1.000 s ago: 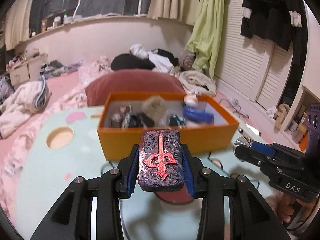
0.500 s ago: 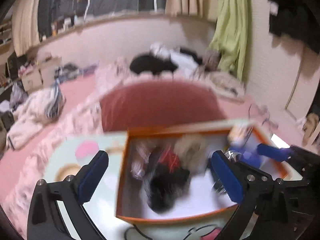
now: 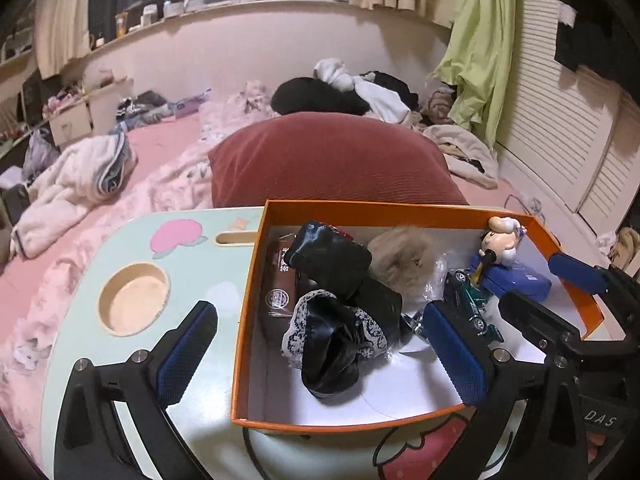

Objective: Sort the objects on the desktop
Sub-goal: 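Withdraw both grippers from the orange box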

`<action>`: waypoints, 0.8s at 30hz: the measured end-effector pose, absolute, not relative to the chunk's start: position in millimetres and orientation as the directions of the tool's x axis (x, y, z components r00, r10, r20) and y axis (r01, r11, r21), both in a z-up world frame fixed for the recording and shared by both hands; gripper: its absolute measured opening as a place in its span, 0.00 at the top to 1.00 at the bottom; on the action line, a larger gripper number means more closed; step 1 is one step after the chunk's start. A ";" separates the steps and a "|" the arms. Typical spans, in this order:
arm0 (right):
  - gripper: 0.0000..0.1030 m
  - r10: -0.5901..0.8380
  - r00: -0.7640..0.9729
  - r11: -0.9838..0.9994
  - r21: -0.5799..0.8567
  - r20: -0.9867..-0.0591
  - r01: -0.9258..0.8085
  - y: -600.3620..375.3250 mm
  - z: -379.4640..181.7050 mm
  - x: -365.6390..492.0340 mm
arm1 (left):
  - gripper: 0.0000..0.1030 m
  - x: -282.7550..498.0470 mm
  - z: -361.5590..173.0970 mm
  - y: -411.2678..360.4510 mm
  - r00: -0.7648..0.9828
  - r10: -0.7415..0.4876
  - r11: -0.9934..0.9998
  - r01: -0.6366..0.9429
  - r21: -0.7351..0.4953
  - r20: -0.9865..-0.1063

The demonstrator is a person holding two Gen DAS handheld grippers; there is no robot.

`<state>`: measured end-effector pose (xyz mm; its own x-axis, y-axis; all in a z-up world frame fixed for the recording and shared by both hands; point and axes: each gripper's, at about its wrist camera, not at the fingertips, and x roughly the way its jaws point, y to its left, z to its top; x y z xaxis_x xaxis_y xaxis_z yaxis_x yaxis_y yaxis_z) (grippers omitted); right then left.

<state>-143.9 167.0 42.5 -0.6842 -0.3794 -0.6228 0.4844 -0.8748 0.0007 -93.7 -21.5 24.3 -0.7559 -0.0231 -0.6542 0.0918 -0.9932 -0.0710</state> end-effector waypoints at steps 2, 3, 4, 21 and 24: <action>0.20 -0.383 -0.677 -0.872 0.004 -0.628 0.490 159.7 42.9 -150.2 | 0.00 -91.7 29.2 -25.5 -0.768 -0.011 -0.993 0.083 -0.082 -0.641; 0.20 -0.395 -0.673 -0.868 0.013 -0.626 0.497 161.0 44.3 -147.6 | 0.00 -88.3 32.8 -27.0 -0.779 -0.011 -0.993 0.084 -0.088 -0.626; 0.20 -0.406 -0.675 -0.865 0.021 -0.617 0.501 162.0 46.6 -145.5 | 0.00 -80.3 38.8 -28.1 -0.800 -0.018 -0.992 0.091 -0.091 -0.599; 0.20 -0.387 -0.629 -0.886 0.085 -0.674 0.455 189.1 37.9 -75.7 | 0.00 -15.9 7.6 -2.6 -0.690 0.031 -0.998 0.020 -0.061 -0.723; 0.20 -0.313 -0.579 -0.900 0.042 -0.753 0.433 189.5 16.6 -78.9 | 0.01 -19.1 -6.6 -0.3 -0.634 0.001 -0.998 0.043 -0.037 -0.773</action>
